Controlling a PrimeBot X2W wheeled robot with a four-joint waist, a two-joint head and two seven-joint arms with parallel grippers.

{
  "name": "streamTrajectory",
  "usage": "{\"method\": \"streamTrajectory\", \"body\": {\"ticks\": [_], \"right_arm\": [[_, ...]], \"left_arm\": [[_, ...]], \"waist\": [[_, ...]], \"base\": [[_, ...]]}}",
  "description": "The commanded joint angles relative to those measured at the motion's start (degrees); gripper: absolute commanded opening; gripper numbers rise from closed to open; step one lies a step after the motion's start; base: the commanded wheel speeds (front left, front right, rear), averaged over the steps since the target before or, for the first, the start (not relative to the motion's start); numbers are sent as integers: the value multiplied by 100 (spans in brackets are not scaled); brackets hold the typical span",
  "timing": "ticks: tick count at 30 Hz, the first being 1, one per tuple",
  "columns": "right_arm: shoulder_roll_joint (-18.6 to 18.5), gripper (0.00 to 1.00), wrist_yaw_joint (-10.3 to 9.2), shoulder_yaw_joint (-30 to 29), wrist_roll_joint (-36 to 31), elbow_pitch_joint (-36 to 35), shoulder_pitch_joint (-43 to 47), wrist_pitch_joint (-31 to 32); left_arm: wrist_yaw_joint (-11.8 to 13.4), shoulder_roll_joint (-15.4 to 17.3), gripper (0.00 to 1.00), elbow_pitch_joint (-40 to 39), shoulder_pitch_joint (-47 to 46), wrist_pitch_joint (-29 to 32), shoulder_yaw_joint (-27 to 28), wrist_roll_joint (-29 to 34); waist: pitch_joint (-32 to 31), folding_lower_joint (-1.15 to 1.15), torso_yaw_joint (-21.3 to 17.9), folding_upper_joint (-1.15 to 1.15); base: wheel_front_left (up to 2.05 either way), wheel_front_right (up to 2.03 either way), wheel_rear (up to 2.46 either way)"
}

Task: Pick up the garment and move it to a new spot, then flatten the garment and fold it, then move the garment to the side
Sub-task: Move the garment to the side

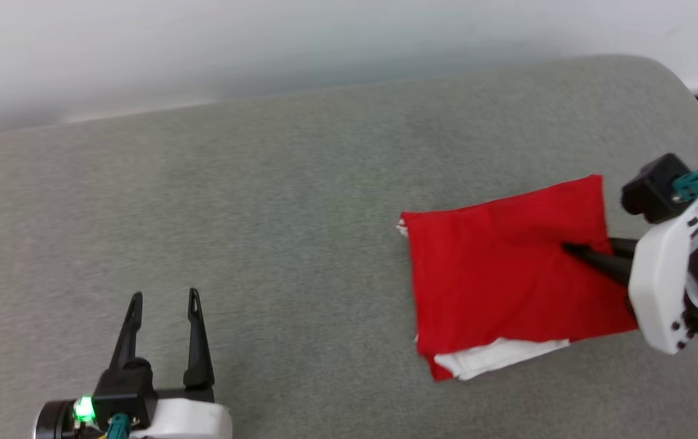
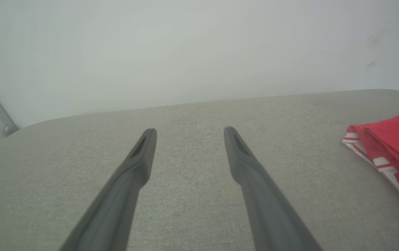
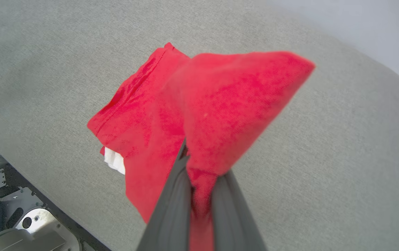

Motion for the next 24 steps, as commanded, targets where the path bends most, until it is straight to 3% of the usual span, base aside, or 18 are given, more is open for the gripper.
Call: {"method": "streamTrajectory", "body": {"ticks": [1,11,16,24], "right_arm": [[-92,0,-4,-52,-44,-20,-82,1],[-821,0,-6,-323,-790,871,-403,-175],[-885,0,-5,-487,-1207,1719,-723,-389],[-570,0,-6,-979,-1592,3128,-1310,-798]], "left_arm": [[-18,-3,100,-33,-128,-26,23,31],[-170,224,100,-200,-583,-21,143,167],[-182,355,100,-332,-804,-21,155,222],[-123,522,100,-624,-1054,-21,89,298]], "waist": [[277,0,-344,0],[1148,0,-803,0],[1558,0,-828,0],[2173,0,-790,0]], "base": [[0,0,0],[0,0,0],[0,0,0],[0,0,0]]}}
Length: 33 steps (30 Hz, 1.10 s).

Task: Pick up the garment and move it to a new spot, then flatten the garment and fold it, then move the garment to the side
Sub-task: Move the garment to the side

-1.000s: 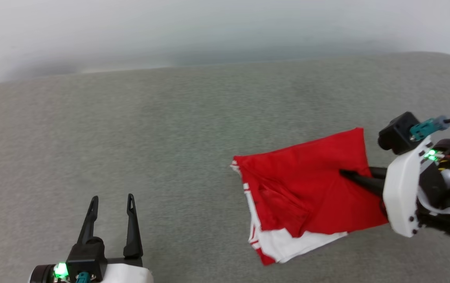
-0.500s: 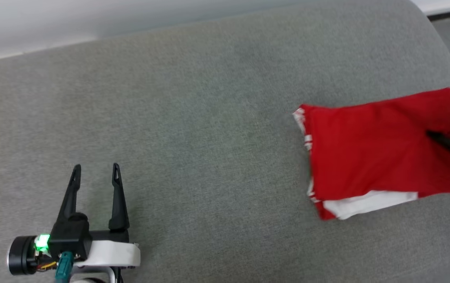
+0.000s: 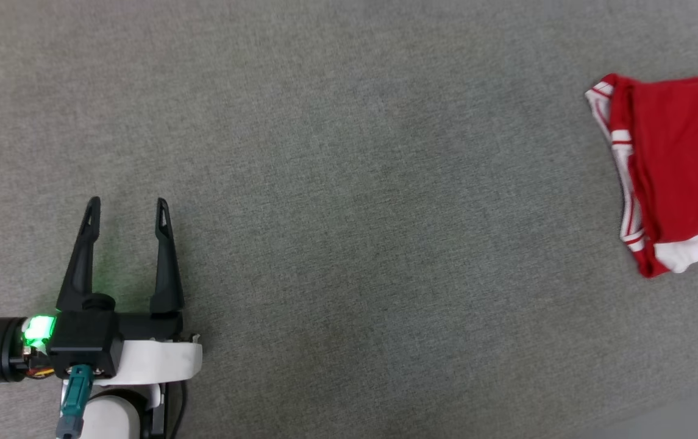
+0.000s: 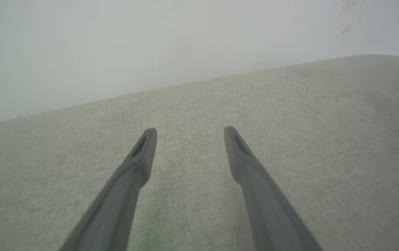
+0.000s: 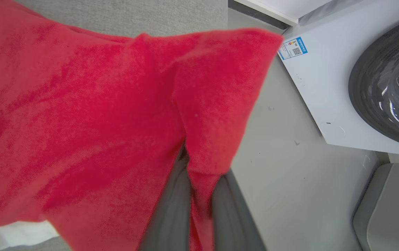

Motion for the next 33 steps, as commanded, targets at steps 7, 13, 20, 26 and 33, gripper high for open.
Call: {"method": "streamTrajectory", "body": {"ticks": [7,13,20,26,33], "right_arm": [[461,0,-8,-314,-455,1050,-359,-394],[805,100,-8,-558,-783,1738,-495,-648],[912,100,-8,-780,-1748,1915,-663,-1901],[1377,100,-8,-1367,-2351,1722,-592,-3360],[2377,100,-8,-2063,-2949,958,-56,-4225]], "left_arm": [[99,96,100,-138,-169,-13,-55,4],[189,40,100,-65,-65,-13,-116,-57],[305,-110,100,85,243,-13,-179,-137],[367,-237,100,165,545,-13,-270,-202],[381,-322,100,261,811,-13,-281,-262]], "waist": [[409,-1,64,0],[115,-1,146,0],[-676,-1,322,0],[-1209,-1,537,0],[-1659,-1,832,0]], "base": [[0,0,0],[0,0,0],[0,0,0],[0,0,0],[0,0,0]]}}
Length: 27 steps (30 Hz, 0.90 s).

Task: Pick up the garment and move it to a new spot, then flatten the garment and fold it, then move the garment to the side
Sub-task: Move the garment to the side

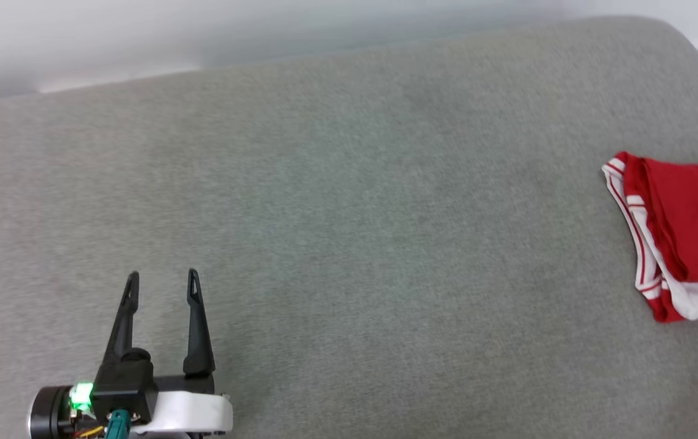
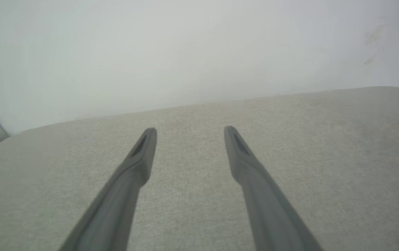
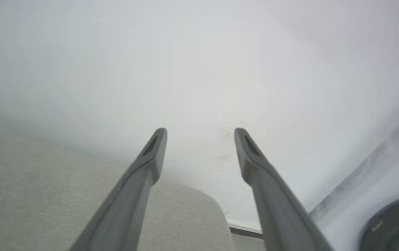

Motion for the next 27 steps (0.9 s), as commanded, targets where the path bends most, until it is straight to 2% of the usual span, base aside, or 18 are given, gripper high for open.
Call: {"method": "streamTrajectory", "body": {"ticks": [1,8,15,16,27], "right_arm": [[303,100,-8,-174,-34,-336,280,-57],[1243,100,-8,-334,-64,-1975,1543,-64],[1869,100,-8,-524,-84,-2547,2768,-66],[2085,100,-8,-681,-88,-2717,3266,-66],[2561,100,-7,-1095,-86,-3366,4656,-66]], "left_arm": [[0,-25,100,47,90,-14,0,-30],[-56,-81,100,173,252,-13,-2,-60],[-129,-101,100,289,408,-13,13,-47],[-161,-105,100,314,471,-13,35,-42],[-292,-126,100,399,648,-13,72,-64]], "waist": [[-260,0,231,0],[-590,0,509,0],[-907,0,697,0],[-1010,0,751,0],[-1249,0,898,0]], "base": [[0,0,0],[0,0,0],[0,0,0],[0,0,0],[0,0,0]]}}
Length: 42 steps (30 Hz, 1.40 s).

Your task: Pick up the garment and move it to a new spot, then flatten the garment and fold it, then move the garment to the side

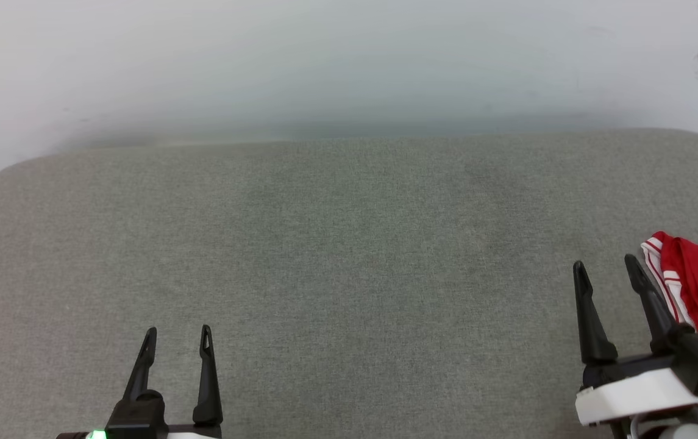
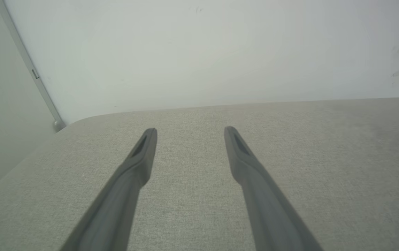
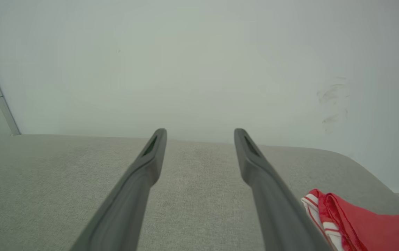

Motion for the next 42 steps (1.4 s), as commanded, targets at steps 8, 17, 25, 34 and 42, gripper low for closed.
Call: {"method": "streamTrajectory", "body": {"ticks": [8,17,25,34,42], "right_arm": [[200,100,-5,-86,52,-438,791,-8],[249,100,-5,-179,209,-657,1247,-9],[224,0,0,-174,303,-650,1240,0],[189,0,0,-141,1000,-407,1173,122],[134,0,0,-120,1929,-234,975,298]], "left_arm": [[-191,-24,100,35,173,-13,18,-82],[-299,-46,100,36,276,-13,99,-103],[-338,-58,0,57,237,0,169,-152],[-387,-27,0,268,152,135,166,-886],[-498,29,0,458,-58,308,187,-1870]], "waist": [[-218,1,103,0],[-304,1,157,0],[-291,1,139,0],[-285,1,128,0],[-281,1,115,0]], "base": [[0,0,0],[0,0,0],[0,0,0],[0,0,0],[0,0,0]]}}
